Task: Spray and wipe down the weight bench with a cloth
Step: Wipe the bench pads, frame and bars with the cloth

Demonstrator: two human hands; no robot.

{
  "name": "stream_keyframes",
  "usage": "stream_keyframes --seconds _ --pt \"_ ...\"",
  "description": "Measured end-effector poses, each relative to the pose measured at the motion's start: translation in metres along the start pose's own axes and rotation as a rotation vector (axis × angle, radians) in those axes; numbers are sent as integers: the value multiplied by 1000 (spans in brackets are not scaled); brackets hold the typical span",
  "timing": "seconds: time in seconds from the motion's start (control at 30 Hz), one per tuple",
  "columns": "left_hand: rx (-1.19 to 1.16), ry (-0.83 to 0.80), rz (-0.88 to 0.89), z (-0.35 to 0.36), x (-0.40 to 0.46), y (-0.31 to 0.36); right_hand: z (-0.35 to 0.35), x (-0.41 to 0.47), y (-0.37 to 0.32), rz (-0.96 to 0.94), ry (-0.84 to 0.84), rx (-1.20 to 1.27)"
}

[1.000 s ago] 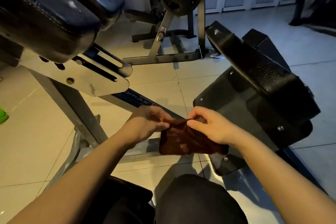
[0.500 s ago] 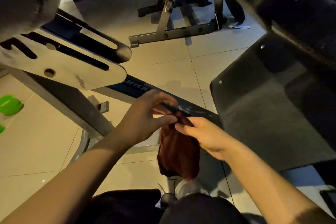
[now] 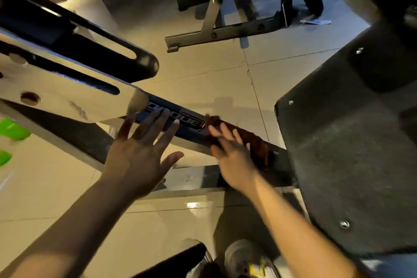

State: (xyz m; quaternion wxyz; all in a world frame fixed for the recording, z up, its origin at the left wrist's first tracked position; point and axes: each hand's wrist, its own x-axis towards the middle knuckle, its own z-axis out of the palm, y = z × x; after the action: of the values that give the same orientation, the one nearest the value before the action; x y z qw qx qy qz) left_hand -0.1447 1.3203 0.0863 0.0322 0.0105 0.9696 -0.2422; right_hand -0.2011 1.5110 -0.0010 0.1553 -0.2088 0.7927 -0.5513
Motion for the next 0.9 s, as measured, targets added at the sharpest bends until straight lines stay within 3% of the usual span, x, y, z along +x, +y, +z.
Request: stream_keyframes --seconds 0.07,0.23,0.37,0.63,0.73,0.8,0.9 --pt "16 22 15 -1 3 1 24 11 -1 11 -9 -190" --pt "17 61 38 5 2 0 18 27 -7 -13 25 -154" --pt "25 99 56 9 4 -1 20 45 7 75 15 -357" --pt "19 127 73 11 3 -2 -41 24 134 391 235 -260" --pt "10 126 76 9 4 -3 -40 30 138 433 276 -191" --pt "4 127 66 10 4 -1 -30 35 121 420 265 -196" --pt "-16 134 51 8 7 2 -4 39 69 227 212 -172"
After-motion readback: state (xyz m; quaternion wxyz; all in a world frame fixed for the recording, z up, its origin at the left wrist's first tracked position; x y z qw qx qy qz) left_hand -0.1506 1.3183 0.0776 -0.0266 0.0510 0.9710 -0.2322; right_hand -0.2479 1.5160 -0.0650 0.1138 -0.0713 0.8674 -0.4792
